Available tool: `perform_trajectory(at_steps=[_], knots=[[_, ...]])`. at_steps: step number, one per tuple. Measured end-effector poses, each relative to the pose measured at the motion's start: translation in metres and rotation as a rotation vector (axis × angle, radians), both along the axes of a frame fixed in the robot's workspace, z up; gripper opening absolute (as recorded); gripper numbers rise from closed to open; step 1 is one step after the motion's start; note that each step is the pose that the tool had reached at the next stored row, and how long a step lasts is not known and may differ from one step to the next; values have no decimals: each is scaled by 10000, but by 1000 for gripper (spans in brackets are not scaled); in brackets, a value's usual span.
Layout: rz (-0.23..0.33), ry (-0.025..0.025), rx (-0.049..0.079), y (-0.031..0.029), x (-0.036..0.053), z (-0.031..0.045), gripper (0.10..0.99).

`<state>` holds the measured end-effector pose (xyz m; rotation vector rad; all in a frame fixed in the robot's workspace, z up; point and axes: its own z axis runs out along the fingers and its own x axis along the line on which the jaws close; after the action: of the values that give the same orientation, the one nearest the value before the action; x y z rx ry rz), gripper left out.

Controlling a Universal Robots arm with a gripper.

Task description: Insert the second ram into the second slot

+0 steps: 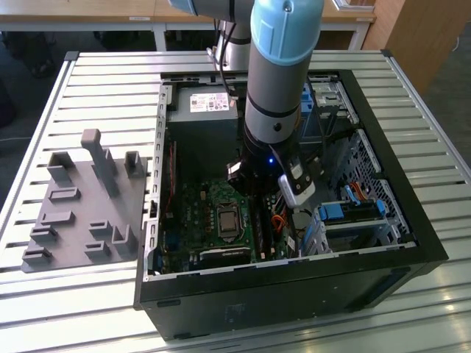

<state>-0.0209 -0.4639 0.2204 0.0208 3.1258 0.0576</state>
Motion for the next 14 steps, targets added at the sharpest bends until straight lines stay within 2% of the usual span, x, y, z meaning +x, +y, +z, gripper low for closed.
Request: perform_trajectory(at_steps=[14], knots=[[108, 0, 1, 11, 0, -22, 137]])
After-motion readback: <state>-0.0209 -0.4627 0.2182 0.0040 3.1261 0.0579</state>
